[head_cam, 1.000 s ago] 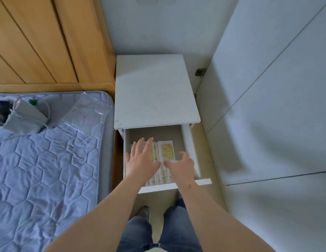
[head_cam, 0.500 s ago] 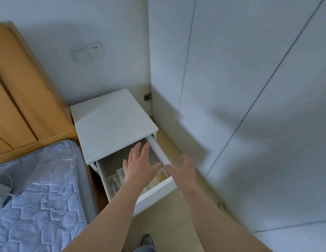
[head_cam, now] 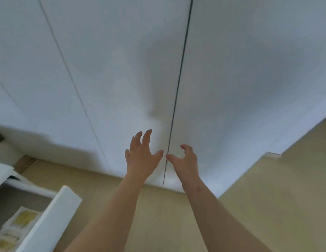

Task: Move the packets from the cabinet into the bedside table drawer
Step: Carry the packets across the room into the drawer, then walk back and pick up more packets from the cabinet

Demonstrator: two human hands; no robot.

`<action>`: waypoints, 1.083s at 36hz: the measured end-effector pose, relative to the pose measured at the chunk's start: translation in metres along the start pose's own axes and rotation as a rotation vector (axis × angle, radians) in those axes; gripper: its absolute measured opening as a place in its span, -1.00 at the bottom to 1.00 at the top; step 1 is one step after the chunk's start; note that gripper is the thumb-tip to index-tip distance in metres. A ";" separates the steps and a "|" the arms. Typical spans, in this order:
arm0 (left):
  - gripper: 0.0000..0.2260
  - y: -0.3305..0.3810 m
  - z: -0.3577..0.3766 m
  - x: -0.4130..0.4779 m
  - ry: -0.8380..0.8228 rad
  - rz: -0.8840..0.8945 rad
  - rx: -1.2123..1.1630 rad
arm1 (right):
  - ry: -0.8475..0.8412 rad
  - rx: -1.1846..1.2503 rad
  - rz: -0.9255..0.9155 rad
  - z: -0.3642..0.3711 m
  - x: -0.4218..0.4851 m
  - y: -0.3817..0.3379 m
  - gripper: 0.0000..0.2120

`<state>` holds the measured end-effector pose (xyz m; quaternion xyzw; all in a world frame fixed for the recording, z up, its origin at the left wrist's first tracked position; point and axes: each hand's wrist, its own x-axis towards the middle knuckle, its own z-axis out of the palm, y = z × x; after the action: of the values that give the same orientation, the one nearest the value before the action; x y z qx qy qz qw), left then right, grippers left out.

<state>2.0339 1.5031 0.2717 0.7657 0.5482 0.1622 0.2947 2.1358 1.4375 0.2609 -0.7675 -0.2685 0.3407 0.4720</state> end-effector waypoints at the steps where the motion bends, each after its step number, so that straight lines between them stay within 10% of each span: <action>1: -0.35 0.019 0.016 0.000 -0.047 0.041 0.001 | 0.054 0.015 0.015 -0.024 0.001 0.008 -0.40; 39: -0.35 0.573 0.530 -0.280 -1.137 1.227 0.289 | 1.472 0.641 0.641 -0.640 -0.118 0.296 -0.43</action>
<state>2.6658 0.9675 0.2433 0.9226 -0.1803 -0.1878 0.2846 2.5861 0.8830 0.2308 -0.6614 0.4440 -0.0670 0.6007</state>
